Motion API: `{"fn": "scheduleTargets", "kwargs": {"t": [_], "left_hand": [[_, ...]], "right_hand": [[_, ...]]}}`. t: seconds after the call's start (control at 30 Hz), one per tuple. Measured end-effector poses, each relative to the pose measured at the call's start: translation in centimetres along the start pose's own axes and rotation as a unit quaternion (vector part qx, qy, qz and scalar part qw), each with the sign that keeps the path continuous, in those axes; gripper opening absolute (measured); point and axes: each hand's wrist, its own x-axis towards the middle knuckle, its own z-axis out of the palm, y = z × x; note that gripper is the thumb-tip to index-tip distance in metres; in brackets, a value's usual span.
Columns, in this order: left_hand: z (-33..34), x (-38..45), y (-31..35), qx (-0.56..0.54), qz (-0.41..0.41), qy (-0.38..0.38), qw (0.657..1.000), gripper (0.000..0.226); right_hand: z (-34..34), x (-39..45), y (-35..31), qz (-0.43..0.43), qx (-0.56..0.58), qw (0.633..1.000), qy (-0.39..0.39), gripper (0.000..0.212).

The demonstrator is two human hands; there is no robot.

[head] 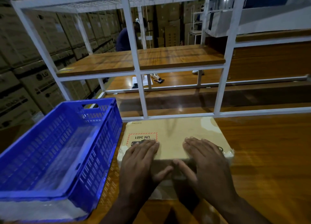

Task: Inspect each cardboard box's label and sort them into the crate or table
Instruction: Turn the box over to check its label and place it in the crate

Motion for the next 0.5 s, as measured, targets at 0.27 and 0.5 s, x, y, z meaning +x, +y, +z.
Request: {"fn": "scheduleTargets", "kwargs": {"t": [0.27,0.5], "left_hand": [[0.1,1.0,0.3,-0.023,0.03,-0.034,0.999,0.068],[-2.5,2.7,0.7,-0.085,-0.059,-0.056,0.993,0.076]], "right_hand": [[0.3,0.7,-0.6,-0.013,-0.031,0.999,-0.025,0.06],[-1.0,3.5,-0.7,0.047,0.041,0.998,0.005,0.037]]}}
